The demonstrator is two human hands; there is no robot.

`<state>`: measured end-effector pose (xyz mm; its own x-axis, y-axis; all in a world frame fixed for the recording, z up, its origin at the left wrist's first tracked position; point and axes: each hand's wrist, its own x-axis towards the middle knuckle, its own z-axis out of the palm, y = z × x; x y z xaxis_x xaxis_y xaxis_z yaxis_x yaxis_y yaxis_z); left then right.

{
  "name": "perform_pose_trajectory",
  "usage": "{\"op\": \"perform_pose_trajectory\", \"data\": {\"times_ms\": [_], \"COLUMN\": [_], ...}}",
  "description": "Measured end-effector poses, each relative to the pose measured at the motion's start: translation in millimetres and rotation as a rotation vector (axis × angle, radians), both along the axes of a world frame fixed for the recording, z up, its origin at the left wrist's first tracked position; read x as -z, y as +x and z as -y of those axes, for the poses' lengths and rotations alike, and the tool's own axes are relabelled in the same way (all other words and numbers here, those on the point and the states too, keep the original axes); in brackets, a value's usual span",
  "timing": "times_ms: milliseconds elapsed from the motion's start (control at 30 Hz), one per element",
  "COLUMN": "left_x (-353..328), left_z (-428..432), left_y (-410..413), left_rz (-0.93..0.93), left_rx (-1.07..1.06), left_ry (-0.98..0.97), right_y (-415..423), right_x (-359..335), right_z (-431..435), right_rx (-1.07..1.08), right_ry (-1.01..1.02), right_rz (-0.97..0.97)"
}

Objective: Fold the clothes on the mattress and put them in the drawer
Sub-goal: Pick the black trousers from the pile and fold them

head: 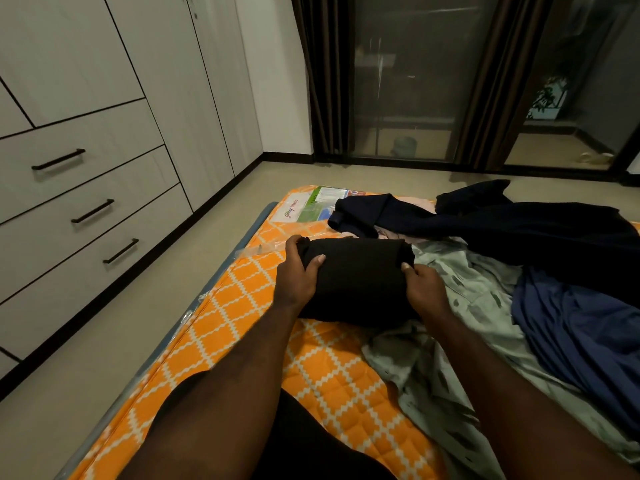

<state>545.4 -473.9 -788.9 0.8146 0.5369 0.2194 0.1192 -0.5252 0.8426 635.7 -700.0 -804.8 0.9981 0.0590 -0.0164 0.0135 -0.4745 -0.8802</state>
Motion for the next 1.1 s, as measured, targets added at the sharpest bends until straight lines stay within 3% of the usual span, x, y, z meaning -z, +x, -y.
{"op": "perform_pose_trajectory", "data": {"times_ms": [100,200,267,367,433,567,667,933,1100], "left_x": [8,14,7,-10,-9,21,47,63,17], "left_z": [-4,-6,1,22,36,45,44,48,55], "left_y": [7,7,7,19,30,35,28,33,30], "left_rz": [-0.130,-0.452,-0.549,-0.302,-0.172,-0.374,-0.511,-0.541,-0.452], "left_rx": [0.020,0.016,-0.084,-0.073,0.051,0.149,0.157,0.151,0.009], "left_ry": [0.111,0.370,0.589,0.816,0.857,0.703,0.665,0.717,0.817], "right_y": [8,8,3,-3,-3,7,11,15,16], "right_x": [-3,-4,-7,-20,-28,-8,32,54,47], "right_z": [2,2,0,-17,-37,-58,-53,-56,-57], "right_rx": [-0.041,-0.040,0.000,-0.099,-0.257,-0.449,-0.529,-0.496,-0.505], "right_ry": [-0.139,-0.401,-0.501,-0.475,-0.561,-0.860,-0.930,-0.902,-0.901], "right_rz": [0.020,0.027,0.235,0.676,0.760,0.620,0.431,0.370,0.352]}}
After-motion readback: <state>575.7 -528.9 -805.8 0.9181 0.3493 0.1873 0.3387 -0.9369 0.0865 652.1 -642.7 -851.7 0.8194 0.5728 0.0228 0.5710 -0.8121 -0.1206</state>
